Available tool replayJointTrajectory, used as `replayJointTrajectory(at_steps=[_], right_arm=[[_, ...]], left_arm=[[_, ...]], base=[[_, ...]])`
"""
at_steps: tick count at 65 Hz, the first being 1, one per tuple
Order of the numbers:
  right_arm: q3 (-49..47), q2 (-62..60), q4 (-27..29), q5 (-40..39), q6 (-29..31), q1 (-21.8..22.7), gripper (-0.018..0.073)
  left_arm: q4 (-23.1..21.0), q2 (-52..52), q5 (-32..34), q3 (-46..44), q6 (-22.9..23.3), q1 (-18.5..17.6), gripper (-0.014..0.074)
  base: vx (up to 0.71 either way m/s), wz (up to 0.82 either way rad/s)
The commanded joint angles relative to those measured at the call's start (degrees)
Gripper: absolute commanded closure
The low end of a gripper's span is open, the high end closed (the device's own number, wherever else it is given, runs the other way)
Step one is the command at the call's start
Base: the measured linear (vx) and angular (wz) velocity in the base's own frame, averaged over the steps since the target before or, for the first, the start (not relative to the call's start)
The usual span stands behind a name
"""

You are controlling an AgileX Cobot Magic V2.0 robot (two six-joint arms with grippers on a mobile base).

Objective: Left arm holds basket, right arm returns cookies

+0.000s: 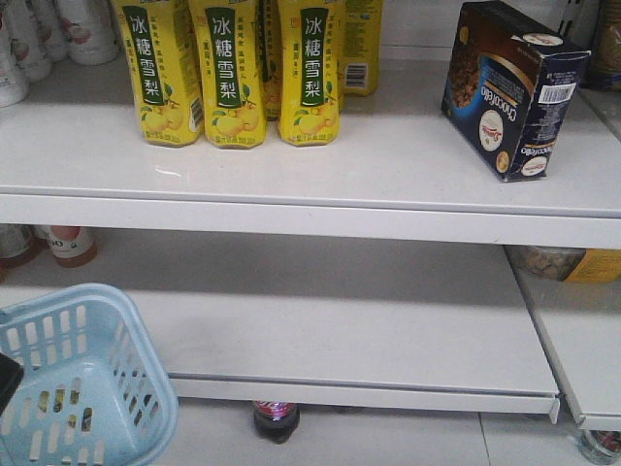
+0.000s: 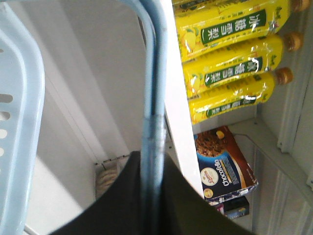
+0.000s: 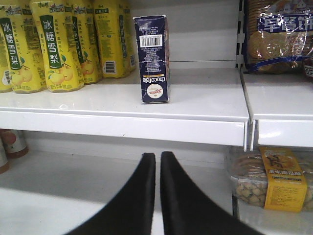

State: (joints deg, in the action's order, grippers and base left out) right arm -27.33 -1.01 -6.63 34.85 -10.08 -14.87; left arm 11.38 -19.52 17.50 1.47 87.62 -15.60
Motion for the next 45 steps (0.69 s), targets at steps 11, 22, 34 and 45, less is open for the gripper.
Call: replayJointTrajectory(at_steps=[11, 22, 34, 45], right_arm=[[-1.3, -0.17, -0.56, -4.05, 0.14, 0.08, 0.0565], [-1.3, -0.17, -0.57, -4.05, 0.19, 0.08, 0.0565], [-1.3, -0.17, -0.57, -4.05, 0.19, 0.08, 0.0565], [-1.3, -0.17, -0.57, -4.05, 0.19, 0.08, 0.0565]], left_arm=[[-0.42, 4.94, 2.19, -1.64, -1.06, 6.62, 0.0599], [1.88, 8.16, 1.12, -1.64, -3.74, 10.27, 0.0599], [11.37, 11.41, -1.2, -1.64, -9.03, 13.62, 0.0599], [23.68, 11.88, -2.36, -1.64, -8.98, 15.67, 0.0599]], base=[[0.0, 0.0], [0.0, 0.0], [0.0, 0.0], [0.0, 0.0]])
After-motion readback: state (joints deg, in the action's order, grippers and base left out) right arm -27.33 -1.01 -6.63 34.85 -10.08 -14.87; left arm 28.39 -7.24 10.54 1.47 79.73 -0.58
